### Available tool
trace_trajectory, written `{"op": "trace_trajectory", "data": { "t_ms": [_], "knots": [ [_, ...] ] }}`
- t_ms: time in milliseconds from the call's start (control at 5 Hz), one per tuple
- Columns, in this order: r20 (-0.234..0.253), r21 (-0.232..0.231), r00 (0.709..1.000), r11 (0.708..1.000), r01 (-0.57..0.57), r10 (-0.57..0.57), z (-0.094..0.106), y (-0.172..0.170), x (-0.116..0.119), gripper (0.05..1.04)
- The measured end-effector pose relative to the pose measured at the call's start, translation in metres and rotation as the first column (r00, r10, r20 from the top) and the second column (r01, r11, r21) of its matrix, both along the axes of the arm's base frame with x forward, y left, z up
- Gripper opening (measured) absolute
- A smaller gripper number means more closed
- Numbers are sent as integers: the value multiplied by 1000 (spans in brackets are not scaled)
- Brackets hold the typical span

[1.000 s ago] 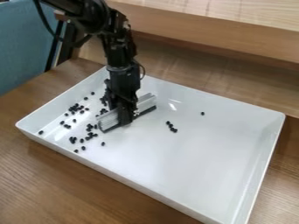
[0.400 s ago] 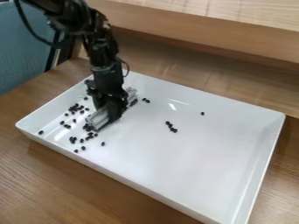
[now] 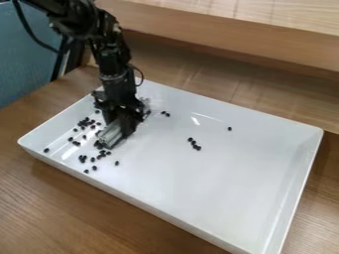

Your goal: Sweep into pile

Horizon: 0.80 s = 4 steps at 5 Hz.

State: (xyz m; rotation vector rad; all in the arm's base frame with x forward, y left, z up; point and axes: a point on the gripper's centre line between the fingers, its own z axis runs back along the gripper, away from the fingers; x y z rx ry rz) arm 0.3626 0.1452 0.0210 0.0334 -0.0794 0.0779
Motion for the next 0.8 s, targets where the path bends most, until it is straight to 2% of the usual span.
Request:
{"op": "trace_trajectory", "data": {
  "t_ms": [200,400,600,800],
  "knots": [
    [27,9,998,998,-64,64,0,2,-2,399],
    [26,22,988,988,-153,153,1,10,-11,399],
    [11,39,981,980,-194,194,1,18,-20,471],
    [-41,34,971,972,-234,235,2,25,-29,776]
  ]
}}
